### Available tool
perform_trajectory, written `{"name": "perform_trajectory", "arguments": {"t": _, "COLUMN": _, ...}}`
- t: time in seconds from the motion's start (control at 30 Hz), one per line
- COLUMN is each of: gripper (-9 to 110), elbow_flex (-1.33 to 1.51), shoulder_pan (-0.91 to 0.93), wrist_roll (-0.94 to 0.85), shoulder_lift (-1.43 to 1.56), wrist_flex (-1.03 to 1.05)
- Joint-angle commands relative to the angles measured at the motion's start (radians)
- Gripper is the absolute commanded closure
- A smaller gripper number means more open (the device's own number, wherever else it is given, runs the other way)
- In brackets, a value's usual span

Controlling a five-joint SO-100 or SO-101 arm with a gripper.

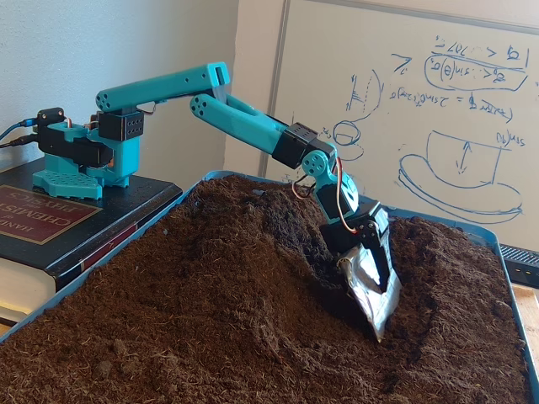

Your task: Build a berm.

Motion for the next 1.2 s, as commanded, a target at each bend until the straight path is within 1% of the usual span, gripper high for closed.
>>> {"name": "perform_trajectory", "arguments": {"t": 0.0, "gripper": 101, "elbow_flex": -0.009, "shoulder_pan": -0.029, "wrist_roll": -0.012, "shoulder_lift": -0.002, "wrist_flex": 0.000}}
{"name": "perform_trajectory", "arguments": {"t": 0.37, "gripper": 101, "elbow_flex": 0.357, "shoulder_pan": -0.032, "wrist_roll": -0.014, "shoulder_lift": 0.213, "wrist_flex": 0.000}}
{"name": "perform_trajectory", "arguments": {"t": 0.8, "gripper": 101, "elbow_flex": 0.693, "shoulder_pan": -0.055, "wrist_roll": -0.014, "shoulder_lift": 0.454, "wrist_flex": 0.000}}
{"name": "perform_trajectory", "arguments": {"t": 0.9, "gripper": 101, "elbow_flex": 0.767, "shoulder_pan": -0.055, "wrist_roll": -0.043, "shoulder_lift": 0.508, "wrist_flex": 0.000}}
{"name": "perform_trajectory", "arguments": {"t": 1.07, "gripper": 101, "elbow_flex": 0.882, "shoulder_pan": -0.048, "wrist_roll": -0.140, "shoulder_lift": 0.586, "wrist_flex": -0.006}}
{"name": "perform_trajectory", "arguments": {"t": 1.17, "gripper": 101, "elbow_flex": 0.943, "shoulder_pan": -0.041, "wrist_roll": -0.161, "shoulder_lift": 0.634, "wrist_flex": -0.011}}
